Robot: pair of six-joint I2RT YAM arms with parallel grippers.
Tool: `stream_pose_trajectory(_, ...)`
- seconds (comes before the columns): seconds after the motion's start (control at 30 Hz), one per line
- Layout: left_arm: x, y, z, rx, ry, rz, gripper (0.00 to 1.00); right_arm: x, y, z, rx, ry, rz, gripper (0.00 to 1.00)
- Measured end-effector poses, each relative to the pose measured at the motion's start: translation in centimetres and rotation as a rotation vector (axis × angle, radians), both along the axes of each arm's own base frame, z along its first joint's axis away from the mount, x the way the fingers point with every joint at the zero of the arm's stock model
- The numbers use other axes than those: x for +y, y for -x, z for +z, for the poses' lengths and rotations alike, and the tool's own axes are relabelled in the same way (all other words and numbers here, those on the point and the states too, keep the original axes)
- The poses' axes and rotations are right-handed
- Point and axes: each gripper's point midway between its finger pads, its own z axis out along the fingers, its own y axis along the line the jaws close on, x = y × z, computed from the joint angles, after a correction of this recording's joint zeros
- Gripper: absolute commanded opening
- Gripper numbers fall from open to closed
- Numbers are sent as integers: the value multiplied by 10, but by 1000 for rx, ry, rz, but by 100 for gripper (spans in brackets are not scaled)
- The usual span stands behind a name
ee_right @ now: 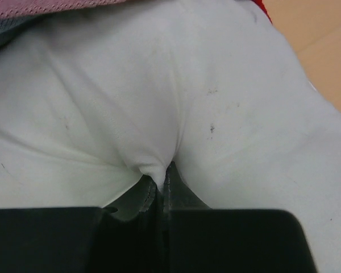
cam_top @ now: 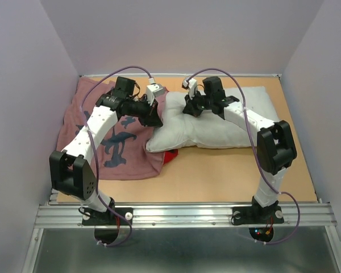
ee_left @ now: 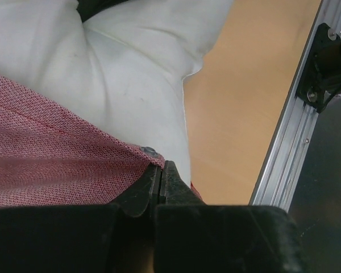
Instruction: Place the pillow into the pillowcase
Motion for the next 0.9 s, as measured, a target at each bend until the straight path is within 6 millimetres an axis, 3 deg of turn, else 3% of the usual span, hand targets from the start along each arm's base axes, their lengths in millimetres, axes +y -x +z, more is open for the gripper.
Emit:
stream_pose_trajectory(0.23,15,15,-4,-56,-67,-26,0,-18,-14,12,77,-103,-126,1)
stream_pose_trajectory(0.37,27,26,-8,-110,-126,-78,0,-40,-24,28,67,-130,-208,1)
stream_pose_trajectory(0.5,32,39,-7,-128,-150,-162,0,-49,-29,28,77,-127,-269,1)
stream_pose_trajectory(0.63,20,49,16,-144,-83,-257,0,-40,-27,24,76,-106,-304,0)
stream_pose_trajectory(0.7,5,50,31,-149,-34,-305,0,-31,-25,21,60,-92,-320,0)
stream_pose_trajectory(0.9,-30,52,47,-84,72,-393,0,-7,-14,5,51,-71,-364,1)
